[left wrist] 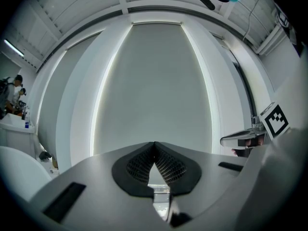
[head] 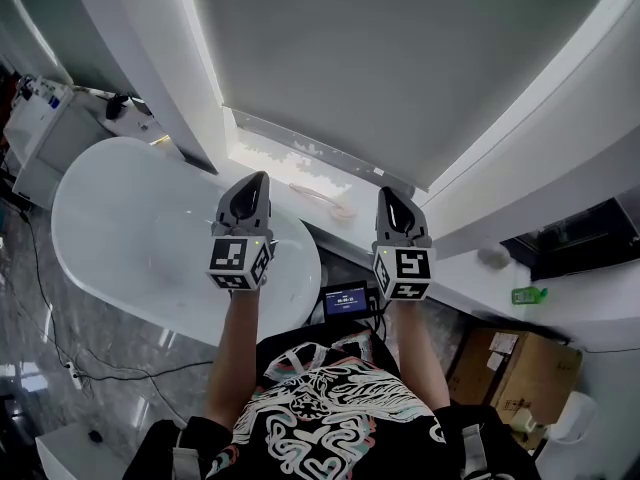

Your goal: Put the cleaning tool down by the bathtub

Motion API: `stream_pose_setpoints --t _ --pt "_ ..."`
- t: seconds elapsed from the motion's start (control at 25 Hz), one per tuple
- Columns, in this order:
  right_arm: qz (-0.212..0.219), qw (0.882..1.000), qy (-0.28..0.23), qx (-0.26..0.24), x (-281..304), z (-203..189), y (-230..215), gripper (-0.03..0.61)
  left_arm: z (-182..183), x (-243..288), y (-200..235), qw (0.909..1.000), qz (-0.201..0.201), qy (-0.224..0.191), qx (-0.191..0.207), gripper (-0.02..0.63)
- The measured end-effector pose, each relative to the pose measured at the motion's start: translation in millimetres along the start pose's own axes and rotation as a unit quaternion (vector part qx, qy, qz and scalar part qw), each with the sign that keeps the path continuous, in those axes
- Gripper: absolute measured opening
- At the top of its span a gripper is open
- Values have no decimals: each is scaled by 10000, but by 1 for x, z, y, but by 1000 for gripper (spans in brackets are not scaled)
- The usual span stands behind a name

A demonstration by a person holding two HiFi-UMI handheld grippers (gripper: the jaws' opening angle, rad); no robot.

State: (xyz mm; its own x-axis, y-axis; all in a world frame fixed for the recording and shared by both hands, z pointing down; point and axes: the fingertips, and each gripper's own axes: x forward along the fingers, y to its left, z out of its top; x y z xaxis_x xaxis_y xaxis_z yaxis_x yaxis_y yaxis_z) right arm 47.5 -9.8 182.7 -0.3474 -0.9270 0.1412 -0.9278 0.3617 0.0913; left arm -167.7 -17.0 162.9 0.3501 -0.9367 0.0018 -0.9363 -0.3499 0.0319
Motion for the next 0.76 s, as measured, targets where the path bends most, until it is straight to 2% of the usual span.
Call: stream_pose_setpoints --t 0.28,0.4,0.6,0.76 --pt "81 9999 66 -60 -4 -3 -5 28 1 -3 1 9999 118 -68 -56 17" --pt "50 10000 65 -52 1 -3 -10 28 -4 -2 5 9999 130 69 29 17" --pt "73 9999 57 -87 2 0 -10 28 -12 1 7 9996 121 226 -75 17" --pt "53 9999 83 -47 3 -4 -14 28 -12 4 5 9997 197 107 -121 17"
